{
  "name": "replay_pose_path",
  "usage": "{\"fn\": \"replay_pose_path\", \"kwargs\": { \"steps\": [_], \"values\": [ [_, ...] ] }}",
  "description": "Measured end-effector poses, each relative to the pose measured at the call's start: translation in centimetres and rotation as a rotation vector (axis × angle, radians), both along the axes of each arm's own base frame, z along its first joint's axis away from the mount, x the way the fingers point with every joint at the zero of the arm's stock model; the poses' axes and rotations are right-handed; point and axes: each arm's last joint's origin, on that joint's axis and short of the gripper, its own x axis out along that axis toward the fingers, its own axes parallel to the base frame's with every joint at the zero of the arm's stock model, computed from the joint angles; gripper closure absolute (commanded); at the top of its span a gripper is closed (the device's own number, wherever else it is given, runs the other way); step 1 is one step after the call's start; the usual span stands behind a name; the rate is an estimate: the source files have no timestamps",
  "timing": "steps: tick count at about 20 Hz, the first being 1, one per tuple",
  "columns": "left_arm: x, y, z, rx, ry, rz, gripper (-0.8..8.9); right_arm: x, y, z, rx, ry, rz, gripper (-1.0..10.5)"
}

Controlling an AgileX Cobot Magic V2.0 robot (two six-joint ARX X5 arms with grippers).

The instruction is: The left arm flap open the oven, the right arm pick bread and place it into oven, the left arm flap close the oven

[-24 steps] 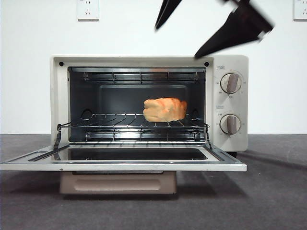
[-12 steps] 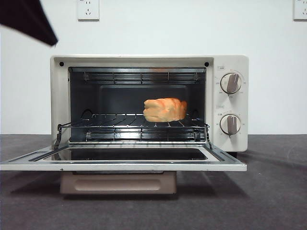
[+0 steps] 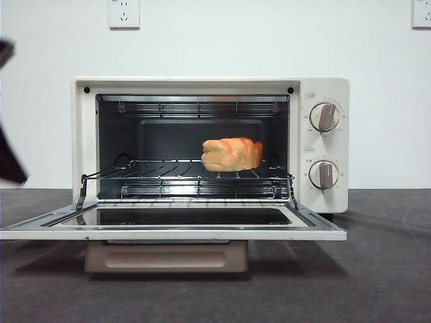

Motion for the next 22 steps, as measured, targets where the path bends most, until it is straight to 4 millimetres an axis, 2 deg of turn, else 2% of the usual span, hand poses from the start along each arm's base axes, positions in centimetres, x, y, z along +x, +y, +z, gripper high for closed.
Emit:
{"fn": "replay_pose_path", "kwargs": {
  "steps": [2, 4, 12, 22],
  "values": [
    [-0.5, 0.2, -2.2, 0.001, 0.077, 0.038, 7.99, -0.3, -0.3, 0.5, 0.007, -0.017, 0.004, 5.5],
    [-0.8, 0.4, -3.5, 0.037, 0.123, 0.077, 7.99, -0.5, -0.5, 0.9, 0.011, -0.036, 0.009, 5.5],
    [-0.2, 0.3, -6.2, -0.006, 0.275, 0.058, 7.99, -0.4, -0.6, 0.9, -0.013, -0.054, -0.027, 5.5],
    [-0.1, -0.4, -6.6, -0.123, 0.303, -0.012, 7.99, -0.3, -0.7, 0.9, -0.041, -0.078, -0.055, 5.5]
  ]
}}
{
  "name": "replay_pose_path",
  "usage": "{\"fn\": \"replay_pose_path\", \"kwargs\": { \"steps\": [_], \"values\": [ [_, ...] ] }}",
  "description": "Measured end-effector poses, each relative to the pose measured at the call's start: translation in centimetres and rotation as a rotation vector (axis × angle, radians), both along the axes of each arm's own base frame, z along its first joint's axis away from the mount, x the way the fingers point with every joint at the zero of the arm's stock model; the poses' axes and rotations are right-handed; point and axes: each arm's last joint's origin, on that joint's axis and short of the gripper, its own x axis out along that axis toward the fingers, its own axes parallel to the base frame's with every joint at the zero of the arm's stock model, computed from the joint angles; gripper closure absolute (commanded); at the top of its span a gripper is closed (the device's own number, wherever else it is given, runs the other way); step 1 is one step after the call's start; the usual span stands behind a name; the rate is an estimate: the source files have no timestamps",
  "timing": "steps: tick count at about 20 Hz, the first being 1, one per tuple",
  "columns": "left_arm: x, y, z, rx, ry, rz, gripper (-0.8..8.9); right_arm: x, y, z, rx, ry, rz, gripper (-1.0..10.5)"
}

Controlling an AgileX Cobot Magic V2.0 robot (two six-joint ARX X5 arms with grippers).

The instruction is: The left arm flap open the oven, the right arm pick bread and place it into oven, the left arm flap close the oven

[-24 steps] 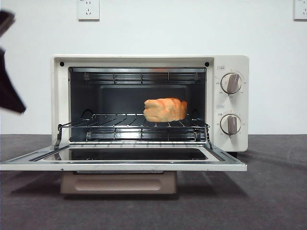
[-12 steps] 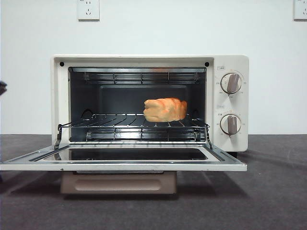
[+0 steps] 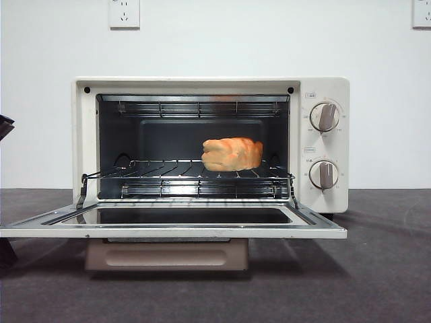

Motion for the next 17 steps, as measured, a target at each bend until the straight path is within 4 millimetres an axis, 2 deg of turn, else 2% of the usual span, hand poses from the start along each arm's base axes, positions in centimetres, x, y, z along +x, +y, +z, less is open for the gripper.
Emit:
{"fn": "replay_pose_path", "kwargs": {
  "steps": [4, 11, 17],
  "values": [
    [0.0, 0.0, 0.1, -0.042, -0.005, -0.003, 7.99, 0.0, 0.0, 0.0, -0.004, -0.003, -0.008, 5.5],
    [1.1, -0.3, 0.9, -0.218, -0.055, 0.018, 7.98, 0.0, 0.0, 0.0, -0.004, -0.004, -0.009, 5.5],
    [2.7, -0.3, 3.1, -0.288, -0.185, 0.096, 7.98, 0.1, 0.0, 0.1, 0.007, -0.015, -0.010, 5.5]
  ]
}}
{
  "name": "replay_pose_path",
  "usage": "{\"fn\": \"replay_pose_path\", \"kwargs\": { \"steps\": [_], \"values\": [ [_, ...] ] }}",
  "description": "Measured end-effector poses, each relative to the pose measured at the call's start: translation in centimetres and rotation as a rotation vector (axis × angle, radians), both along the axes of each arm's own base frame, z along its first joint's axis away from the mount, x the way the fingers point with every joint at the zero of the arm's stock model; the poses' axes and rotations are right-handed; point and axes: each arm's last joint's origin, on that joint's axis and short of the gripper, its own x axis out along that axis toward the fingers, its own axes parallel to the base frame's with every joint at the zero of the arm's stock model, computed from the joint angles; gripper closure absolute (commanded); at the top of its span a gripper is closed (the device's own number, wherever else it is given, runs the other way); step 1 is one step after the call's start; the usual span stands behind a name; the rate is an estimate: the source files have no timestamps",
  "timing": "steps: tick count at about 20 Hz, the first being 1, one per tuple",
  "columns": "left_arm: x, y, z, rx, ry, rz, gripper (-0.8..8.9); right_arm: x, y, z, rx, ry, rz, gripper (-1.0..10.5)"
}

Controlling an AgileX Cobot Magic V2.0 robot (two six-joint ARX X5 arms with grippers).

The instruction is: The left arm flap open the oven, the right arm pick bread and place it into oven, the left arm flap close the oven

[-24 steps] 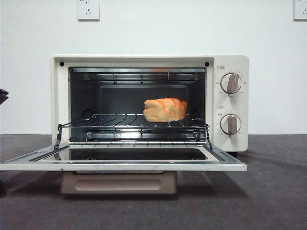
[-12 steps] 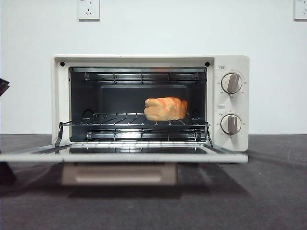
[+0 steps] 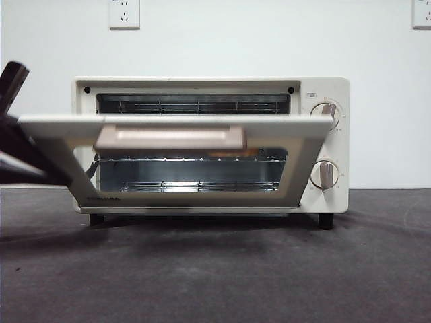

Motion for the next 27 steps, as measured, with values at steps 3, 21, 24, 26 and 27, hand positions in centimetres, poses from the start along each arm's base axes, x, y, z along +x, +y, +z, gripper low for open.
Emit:
{"fn": "replay_pose_path", "kwargs": {
  "steps": [3, 21, 24, 26, 27],
  "values": [
    [1.1, -0.1, 1.4, -0.067, -0.073, 0.049, 7.98, 0.0, 0.0, 0.0, 0.004, -0.004, 0.000, 5.5],
    [0.6, 0.1, 10.2, -0.340, -0.431, 0.200, 7.98, 0.0, 0.0, 0.1, 0.003, -0.007, -0.004, 5.5],
    [-1.3, 0.1, 12.4, -0.350, -0.513, 0.187, 7.98, 0.1, 0.0, 0.1, 0.007, -0.016, -0.001, 5.5],
    [-2.7, 0.1, 13.5, -0.351, -0.540, 0.182, 7.98, 0.1, 0.1, 0.3, 0.015, -0.031, 0.001, 5.5],
    [-3.2, 0.1, 13.8, -0.348, -0.545, 0.180, 7.98, 0.1, 0.1, 0.3, 0.016, -0.036, 0.003, 5.5]
  ]
}}
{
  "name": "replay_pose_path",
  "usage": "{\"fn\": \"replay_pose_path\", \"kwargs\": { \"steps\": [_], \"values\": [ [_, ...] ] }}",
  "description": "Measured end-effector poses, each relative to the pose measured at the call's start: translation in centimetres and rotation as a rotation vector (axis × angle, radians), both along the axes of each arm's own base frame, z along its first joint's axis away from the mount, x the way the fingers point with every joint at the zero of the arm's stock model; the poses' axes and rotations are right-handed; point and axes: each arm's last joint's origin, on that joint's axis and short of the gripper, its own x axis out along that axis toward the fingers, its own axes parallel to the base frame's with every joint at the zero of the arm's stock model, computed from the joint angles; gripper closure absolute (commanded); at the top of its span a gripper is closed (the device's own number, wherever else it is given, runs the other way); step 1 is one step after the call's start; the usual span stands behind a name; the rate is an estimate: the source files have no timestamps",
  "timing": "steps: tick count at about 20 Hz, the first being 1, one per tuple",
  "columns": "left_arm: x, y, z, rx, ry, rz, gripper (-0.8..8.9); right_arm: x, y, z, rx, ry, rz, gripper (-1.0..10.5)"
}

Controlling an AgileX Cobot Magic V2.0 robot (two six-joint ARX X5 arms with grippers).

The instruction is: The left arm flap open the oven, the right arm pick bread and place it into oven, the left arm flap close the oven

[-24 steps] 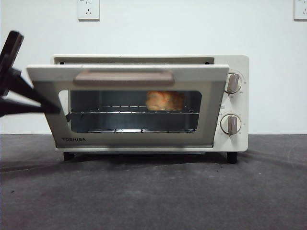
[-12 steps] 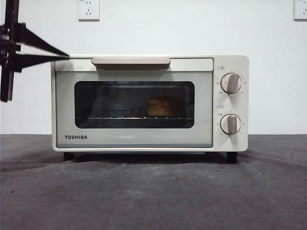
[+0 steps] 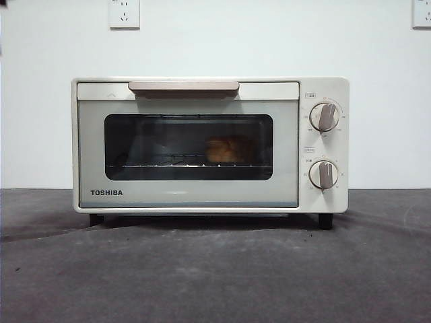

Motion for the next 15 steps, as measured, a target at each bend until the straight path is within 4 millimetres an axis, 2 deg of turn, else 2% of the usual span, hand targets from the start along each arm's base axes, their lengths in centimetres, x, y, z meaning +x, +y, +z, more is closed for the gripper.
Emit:
{"fn": "replay_pose_path", "kwargs": {
  "steps": [4, 9, 15],
  "values": [
    [-2.8, 0.0, 1.2, 0.034, -0.028, 0.009, 7.98, 0.1, 0.1, 0.2, 0.000, -0.026, 0.013, 5.5],
    [-6.1, 0.1, 1.5, 0.109, -0.038, 0.039, 7.98, 0.1, 0.1, 0.2, -0.014, -0.037, 0.023, 5.5],
    [-10.2, 0.4, 1.7, 0.305, -0.007, 0.189, 7.98, 0.1, 0.1, 0.2, -0.029, -0.048, 0.031, 5.5]
  ]
}}
